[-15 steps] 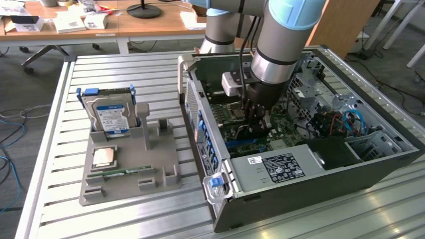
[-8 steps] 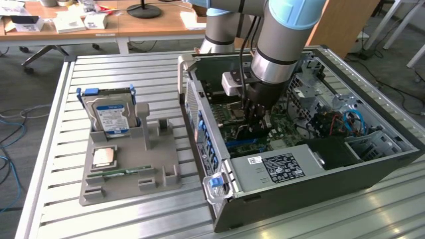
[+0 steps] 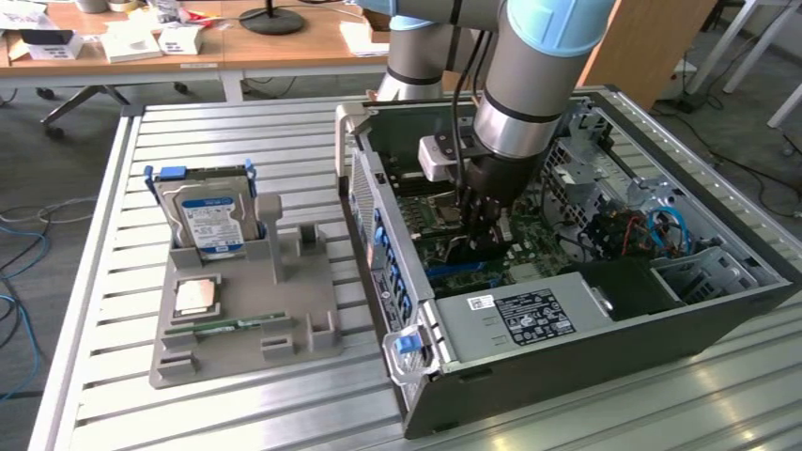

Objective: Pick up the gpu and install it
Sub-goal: 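Insert the gpu into the slot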

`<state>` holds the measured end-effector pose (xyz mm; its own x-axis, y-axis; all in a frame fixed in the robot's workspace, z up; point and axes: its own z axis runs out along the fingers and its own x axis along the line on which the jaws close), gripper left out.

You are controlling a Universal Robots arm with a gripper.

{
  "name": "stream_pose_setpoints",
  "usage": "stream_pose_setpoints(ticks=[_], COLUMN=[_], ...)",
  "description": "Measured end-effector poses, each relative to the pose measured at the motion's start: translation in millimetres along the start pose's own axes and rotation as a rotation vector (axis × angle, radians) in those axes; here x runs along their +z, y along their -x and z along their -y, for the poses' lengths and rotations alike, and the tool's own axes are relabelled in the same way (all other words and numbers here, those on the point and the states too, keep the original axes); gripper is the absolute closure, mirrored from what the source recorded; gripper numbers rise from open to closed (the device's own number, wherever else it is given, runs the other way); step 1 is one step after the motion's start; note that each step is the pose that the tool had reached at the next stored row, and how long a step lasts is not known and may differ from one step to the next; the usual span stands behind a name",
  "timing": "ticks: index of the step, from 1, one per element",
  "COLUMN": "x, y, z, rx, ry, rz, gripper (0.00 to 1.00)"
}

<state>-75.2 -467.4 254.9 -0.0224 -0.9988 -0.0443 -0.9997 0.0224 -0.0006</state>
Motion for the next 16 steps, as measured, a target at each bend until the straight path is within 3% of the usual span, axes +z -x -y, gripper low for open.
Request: stream_pose_setpoints(ticks=[16], x=[2.7], y=[0.8], z=[-2.2], rx=[0.002], ry=[-0.0001], rz=[0.0001], gripper=[0.73])
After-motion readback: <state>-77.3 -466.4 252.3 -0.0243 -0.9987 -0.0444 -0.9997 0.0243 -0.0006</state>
